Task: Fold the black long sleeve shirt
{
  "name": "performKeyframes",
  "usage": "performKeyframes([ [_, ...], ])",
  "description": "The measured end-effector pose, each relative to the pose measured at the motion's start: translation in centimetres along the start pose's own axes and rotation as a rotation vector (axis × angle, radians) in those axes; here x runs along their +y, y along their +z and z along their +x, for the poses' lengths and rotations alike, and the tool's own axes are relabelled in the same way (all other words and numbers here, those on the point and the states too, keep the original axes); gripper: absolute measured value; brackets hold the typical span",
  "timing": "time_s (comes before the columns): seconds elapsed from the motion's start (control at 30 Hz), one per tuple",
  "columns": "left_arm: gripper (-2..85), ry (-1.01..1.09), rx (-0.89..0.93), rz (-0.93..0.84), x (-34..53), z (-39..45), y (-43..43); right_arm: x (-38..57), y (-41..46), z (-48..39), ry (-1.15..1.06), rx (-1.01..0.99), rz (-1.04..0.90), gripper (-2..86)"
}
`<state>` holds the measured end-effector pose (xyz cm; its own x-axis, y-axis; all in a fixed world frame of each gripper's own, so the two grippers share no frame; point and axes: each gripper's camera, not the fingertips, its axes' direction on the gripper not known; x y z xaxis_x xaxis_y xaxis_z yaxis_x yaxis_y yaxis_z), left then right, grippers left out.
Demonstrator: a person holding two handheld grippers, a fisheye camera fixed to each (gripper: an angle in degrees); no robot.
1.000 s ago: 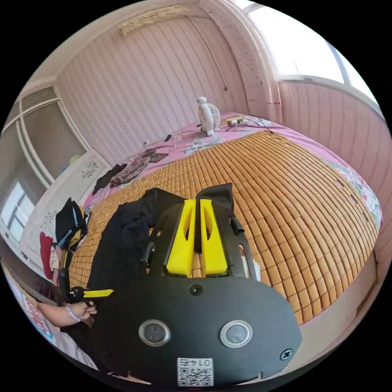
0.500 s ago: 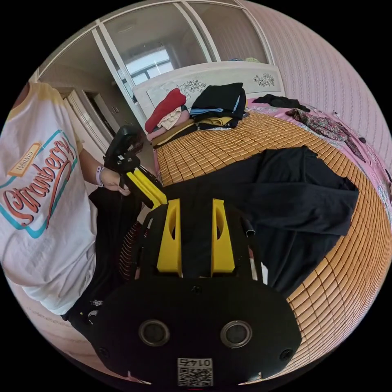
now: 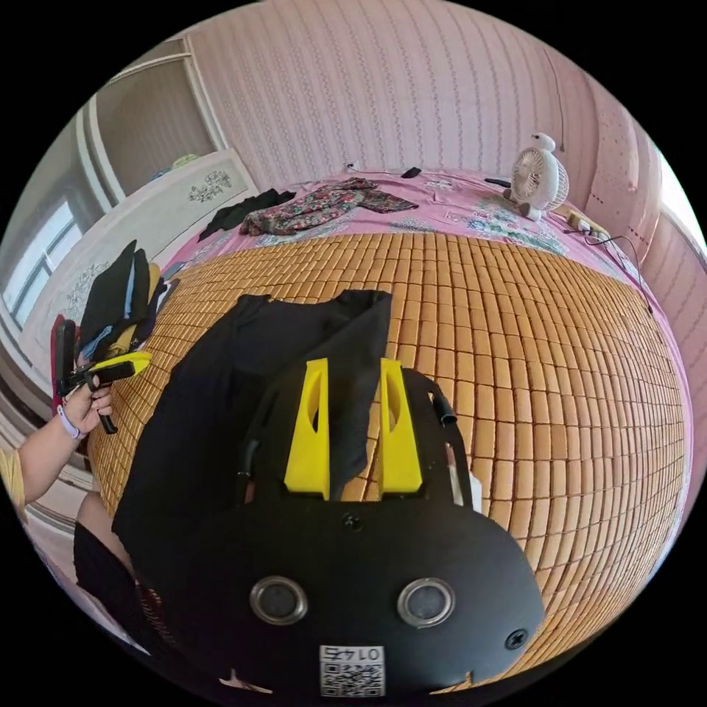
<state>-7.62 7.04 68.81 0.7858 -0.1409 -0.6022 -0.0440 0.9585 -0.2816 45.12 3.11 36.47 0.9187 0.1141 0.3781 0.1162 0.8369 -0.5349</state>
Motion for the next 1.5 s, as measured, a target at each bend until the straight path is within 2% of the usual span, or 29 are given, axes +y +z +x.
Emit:
performKeyframes([
  [0.13,10.1,-0.096,-0.009,-0.016,-6.2,-3.0,4.9,-4.7,5.0,1.9,0.071,0.044,-0.035,11.1],
  [0.23,10.2,-0.125,-0.036,-0.036,-9.7,-3.9,8.3,-7.1,7.7,2.5,0.103,-0.043,-0.075,8.9],
  [0.3,7.8,-0.155,0.014,-0.136,-11.7,-4.2,11.3,-7.9,8.9,2.8,0.141,-0.085,-0.123,3.9],
  [0.37,3.1,-0.137,0.014,-0.163,-12.7,-3.9,12.0,-8.8,9.1,2.8,0.131,-0.104,-0.150,1.4],
  [0.43,0.6,-0.151,0.003,-0.170,-13.5,-3.7,11.6,-9.2,7.7,2.5,0.107,-0.093,-0.094,0.6],
  [0.5,-0.4,-0.134,-0.021,-0.085,-14.1,-2.9,8.6,-9.4,5.4,2.5,0.099,-0.119,-0.022,0.2],
  [0.63,-0.8,-0.076,0.024,0.049,-13.4,-1.0,1.1,-8.1,-2.4,2.2,0.056,-0.271,0.141,-0.1],
  [0.73,-0.8,0.046,0.079,0.131,-9.0,1.6,-6.3,-4.1,-8.4,0.7,-0.057,-0.337,0.168,0.1],
  [0.83,-0.7,0.117,0.175,0.104,-0.9,3.6,-11.9,2.9,-12.9,-1.1,-0.145,-0.426,0.124,0.8],
  [0.9,-0.4,0.040,0.338,-0.009,7.1,4.0,-13.5,8.1,-13.8,-2.2,-0.157,-0.453,0.038,1.6],
  [0.97,-0.2,-0.047,0.384,-0.073,13.5,4.0,-13.6,15.1,-12.8,-3.4,-0.136,-0.389,-0.124,3.9],
  [1.1,-0.4,-0.229,0.269,-0.152,23.3,4.3,-13.6,21.9,-9.9,-4.5,-0.060,-0.264,-0.360,7.5],
  [1.27,-0.6,-0.172,0.182,-0.117,23.4,8.6,-13.1,21.7,-8.8,-7.9,-0.130,-0.152,-0.346,8.9],
  [1.5,4.5,-0.071,0.114,-0.177,21.3,16.4,-5.7,19.6,-4.9,-12.3,-0.163,-0.142,-0.289,7.4],
])
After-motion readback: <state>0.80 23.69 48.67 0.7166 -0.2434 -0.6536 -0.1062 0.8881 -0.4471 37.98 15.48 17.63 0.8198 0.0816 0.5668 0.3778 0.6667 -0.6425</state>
